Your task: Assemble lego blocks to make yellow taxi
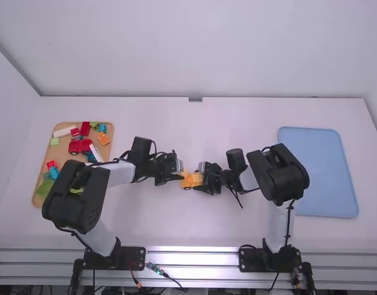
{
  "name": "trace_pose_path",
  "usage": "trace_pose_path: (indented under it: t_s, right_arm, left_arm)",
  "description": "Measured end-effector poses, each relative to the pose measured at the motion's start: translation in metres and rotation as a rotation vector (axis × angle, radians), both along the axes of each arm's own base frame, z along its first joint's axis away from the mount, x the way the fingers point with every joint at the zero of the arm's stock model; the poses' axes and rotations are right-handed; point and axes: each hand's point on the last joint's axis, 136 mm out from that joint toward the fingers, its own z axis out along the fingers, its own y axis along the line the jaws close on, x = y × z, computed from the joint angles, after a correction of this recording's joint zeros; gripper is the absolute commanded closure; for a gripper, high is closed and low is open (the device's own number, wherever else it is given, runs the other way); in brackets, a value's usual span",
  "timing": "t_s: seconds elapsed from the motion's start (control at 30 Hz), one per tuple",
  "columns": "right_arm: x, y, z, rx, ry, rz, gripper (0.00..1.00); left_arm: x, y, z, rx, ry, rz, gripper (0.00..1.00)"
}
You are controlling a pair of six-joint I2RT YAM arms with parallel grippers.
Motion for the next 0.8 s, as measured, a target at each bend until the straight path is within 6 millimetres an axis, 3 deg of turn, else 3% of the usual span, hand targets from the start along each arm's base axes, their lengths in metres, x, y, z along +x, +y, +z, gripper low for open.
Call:
trace_pose_path:
  t_s: [0.2, 0.8]
  right_arm:
    - [-0.002, 0.0, -0.001, 0.001, 0.019, 0.006, 0.52]
    - [0.001, 0.006, -0.001, -0.013, 0.01, -0.021, 0.52]
  left_arm:
    - [-0.011, -0.01, -0.006, 0.002, 0.058, 0.009, 0.98]
    - [-0.005, -0.021, -0.003, -0.002, -0.009, 0.005, 0.98]
